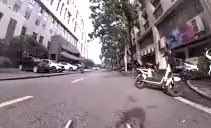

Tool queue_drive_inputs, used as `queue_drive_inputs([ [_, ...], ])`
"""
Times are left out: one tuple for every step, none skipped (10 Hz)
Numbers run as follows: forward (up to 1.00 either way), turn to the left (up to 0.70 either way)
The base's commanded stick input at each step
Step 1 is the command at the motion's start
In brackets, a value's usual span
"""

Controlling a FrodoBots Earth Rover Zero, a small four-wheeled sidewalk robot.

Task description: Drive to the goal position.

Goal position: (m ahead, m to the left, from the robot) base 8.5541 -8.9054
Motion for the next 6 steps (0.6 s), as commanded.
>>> queue_drive_inputs([
  [0.7, 0.0],
  [0.7, 0.0],
  [0.7, 0.0],
  [0.7, 0.0],
  [0.7, 0.0],
  [0.7, 0.0],
])
